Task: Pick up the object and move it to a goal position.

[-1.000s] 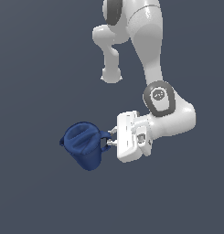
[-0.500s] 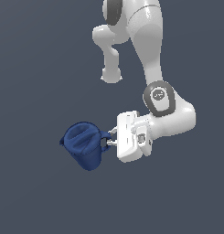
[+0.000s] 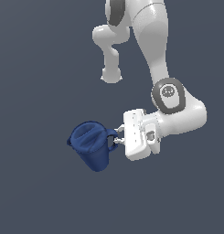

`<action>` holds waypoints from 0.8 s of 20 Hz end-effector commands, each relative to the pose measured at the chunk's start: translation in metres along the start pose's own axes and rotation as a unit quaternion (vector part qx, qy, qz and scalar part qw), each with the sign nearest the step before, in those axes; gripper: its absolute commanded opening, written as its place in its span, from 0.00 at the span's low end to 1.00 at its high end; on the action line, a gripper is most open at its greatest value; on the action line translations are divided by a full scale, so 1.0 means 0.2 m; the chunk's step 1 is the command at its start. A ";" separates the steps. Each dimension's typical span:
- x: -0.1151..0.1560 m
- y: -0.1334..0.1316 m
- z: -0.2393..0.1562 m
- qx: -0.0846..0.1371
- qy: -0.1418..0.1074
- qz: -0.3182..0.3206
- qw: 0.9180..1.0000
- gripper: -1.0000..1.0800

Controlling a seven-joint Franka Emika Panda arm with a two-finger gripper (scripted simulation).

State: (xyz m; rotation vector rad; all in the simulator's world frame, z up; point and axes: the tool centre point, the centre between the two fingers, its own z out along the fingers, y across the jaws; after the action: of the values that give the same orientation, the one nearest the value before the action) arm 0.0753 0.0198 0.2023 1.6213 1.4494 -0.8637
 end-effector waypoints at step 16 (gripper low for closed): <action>0.05 -0.04 -0.66 -0.001 0.001 0.001 1.000 0.00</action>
State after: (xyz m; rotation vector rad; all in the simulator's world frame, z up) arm 0.0678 0.1356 0.2497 1.6206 1.4525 -0.8608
